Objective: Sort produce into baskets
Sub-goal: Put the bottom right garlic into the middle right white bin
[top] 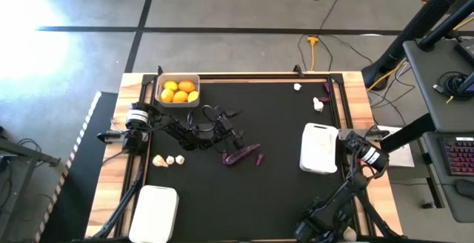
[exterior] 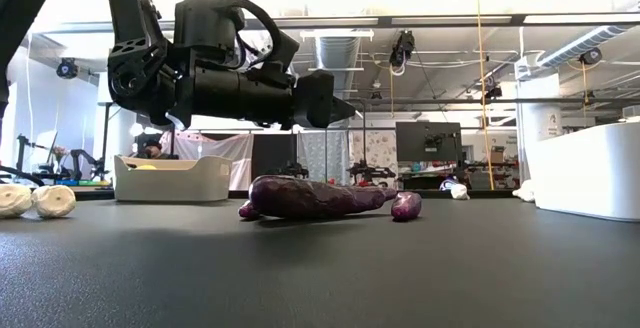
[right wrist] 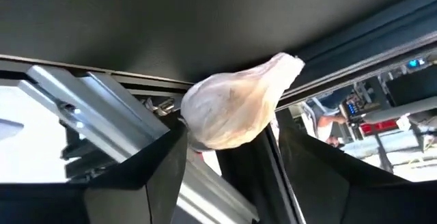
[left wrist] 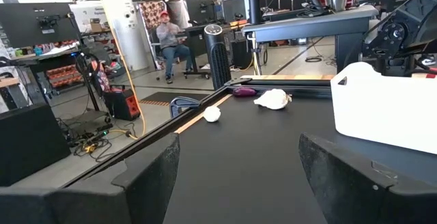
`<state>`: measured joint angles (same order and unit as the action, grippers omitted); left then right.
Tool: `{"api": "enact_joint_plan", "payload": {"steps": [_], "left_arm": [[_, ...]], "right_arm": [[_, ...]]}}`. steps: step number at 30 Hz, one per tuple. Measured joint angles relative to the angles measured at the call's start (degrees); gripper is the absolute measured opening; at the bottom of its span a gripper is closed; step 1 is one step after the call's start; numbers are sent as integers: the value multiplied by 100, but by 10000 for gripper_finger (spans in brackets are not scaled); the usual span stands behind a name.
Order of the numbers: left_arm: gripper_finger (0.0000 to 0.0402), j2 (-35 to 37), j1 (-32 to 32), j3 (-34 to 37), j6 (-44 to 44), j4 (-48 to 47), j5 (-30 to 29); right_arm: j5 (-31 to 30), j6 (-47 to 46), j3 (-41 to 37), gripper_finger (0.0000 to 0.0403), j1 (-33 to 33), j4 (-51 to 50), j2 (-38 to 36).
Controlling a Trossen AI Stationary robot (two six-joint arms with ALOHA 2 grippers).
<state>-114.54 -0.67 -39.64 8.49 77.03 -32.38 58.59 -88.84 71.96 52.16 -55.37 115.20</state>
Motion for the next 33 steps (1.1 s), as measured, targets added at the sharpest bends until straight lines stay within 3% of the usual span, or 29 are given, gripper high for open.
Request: {"api": "enact_joint_plan", "payload": {"steps": [10,16,25,33], "left_arm": [[283,0,1,0,0,0,0],[283,0,2,0,0,0,0],[283,0,2,0,0,-2,4],[283,0,2,0,0,-2,4]], "right_arm": [[3,448,-340,215,-112,-296,-16],[-704,771,-334,215,-416,-1000,-177],[-978,108,-305,216,-472,-913,-684],[-717,-539,-323,276,-115,-385,-656]]}}
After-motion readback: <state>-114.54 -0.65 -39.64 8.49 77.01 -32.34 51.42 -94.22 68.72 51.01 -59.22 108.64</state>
